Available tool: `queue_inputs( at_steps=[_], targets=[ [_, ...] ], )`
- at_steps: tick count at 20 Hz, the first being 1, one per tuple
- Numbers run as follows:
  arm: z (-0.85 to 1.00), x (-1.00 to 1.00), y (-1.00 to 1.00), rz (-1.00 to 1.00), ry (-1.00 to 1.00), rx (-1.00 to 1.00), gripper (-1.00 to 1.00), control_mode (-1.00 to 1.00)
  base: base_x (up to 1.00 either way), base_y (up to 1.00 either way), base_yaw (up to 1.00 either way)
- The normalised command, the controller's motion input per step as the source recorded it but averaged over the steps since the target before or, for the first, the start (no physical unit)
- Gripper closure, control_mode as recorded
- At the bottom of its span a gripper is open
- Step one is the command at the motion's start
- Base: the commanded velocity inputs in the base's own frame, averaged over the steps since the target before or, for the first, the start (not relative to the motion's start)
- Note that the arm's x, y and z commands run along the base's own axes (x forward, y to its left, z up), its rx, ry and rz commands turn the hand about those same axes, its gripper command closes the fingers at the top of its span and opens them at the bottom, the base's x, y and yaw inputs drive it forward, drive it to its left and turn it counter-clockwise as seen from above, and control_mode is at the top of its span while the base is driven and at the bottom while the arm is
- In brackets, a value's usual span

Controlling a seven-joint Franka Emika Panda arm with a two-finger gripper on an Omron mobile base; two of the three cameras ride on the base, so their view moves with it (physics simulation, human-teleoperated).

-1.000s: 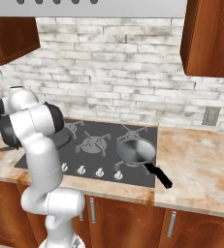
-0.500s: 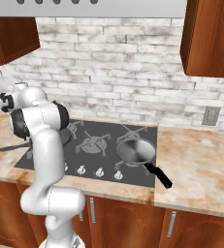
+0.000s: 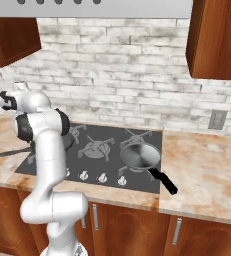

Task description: Place both pans onto different burners. Then place the sweet potato and the steak on different pans.

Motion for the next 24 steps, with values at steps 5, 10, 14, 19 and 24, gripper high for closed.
queue_inputs(
  at_steps=[5, 10, 14, 19, 24],
  targets=[
    [-0.15, 0.09, 0.01, 0.0, 0.0, 0.0, -1.0, -1.0, 0.0, 0.0, 0.0],
    [-0.36, 0.02, 0.0, 0.0, -0.02, 0.0, -1.0, -1.0, 0.0, 0.0, 0.0],
    [-0.25, 0.08, 0.0, 0.0, -0.09, 0.0, -1.0, -1.0, 0.0, 0.0, 0.0],
    [-0.18, 0.12, 0.0, 0.0, -0.1, 0.0, -1.0, -1.0, 0.0, 0.0, 0.0],
    [-0.21, 0.0, 0.0, 0.0, -0.05, 0.0, -1.0, -1.0, 0.0, 0.0, 0.0]
  ],
)
